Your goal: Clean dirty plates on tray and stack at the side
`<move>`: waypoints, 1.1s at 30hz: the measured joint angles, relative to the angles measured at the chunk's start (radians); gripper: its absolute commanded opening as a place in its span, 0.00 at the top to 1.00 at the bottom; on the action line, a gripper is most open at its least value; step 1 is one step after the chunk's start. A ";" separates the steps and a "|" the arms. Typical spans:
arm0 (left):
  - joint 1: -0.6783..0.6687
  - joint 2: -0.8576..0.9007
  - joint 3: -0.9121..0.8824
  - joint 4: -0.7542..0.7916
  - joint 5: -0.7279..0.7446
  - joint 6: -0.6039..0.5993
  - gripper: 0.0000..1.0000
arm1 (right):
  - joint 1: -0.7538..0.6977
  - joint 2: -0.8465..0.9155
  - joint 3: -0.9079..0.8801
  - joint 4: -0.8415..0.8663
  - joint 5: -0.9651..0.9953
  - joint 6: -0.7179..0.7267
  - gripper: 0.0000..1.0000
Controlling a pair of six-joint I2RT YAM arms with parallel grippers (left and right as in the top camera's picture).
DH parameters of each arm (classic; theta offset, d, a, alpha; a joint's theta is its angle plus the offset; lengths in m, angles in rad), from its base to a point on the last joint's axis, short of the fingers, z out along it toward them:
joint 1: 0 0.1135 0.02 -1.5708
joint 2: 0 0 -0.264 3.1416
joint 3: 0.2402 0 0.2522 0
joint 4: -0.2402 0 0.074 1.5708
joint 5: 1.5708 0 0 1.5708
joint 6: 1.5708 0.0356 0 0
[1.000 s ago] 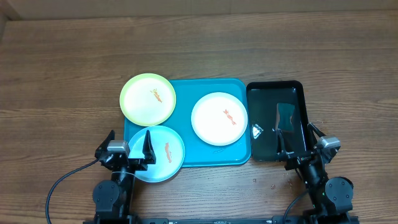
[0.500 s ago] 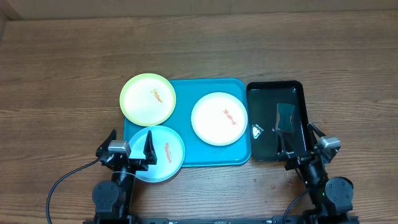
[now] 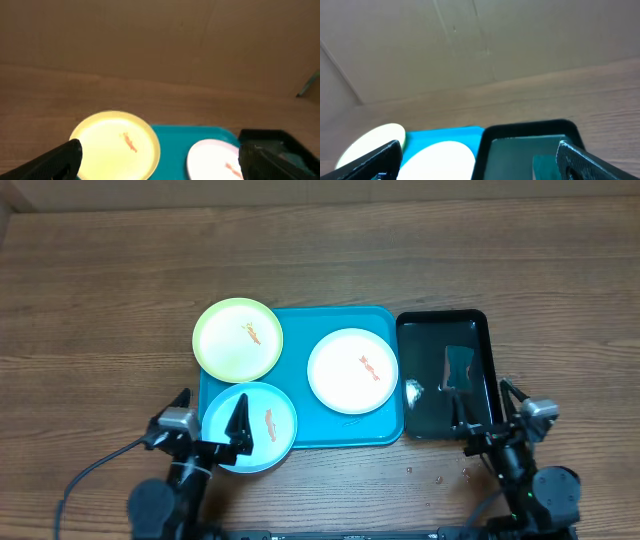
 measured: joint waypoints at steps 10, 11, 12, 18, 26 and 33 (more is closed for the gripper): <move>0.000 0.531 0.544 -0.468 0.088 0.061 0.00 | 0.000 0.396 0.470 -0.290 0.000 0.017 0.00; 0.000 0.595 0.602 -0.526 0.098 0.072 0.00 | 0.000 0.451 0.521 -0.333 0.000 0.015 0.00; 0.000 0.676 0.678 -0.604 0.110 0.082 0.00 | 0.000 0.517 0.584 -0.389 0.001 0.011 0.00; 0.000 1.046 0.964 -0.837 0.159 0.103 0.00 | 0.000 0.913 0.954 -0.773 -0.001 -0.002 0.00; -0.002 1.315 1.002 -0.868 0.277 0.072 0.60 | 0.000 1.280 1.222 -1.025 -0.007 -0.006 0.08; -0.097 1.458 1.003 -0.835 0.243 0.014 0.57 | 0.000 1.447 1.222 -1.054 -0.007 -0.008 0.23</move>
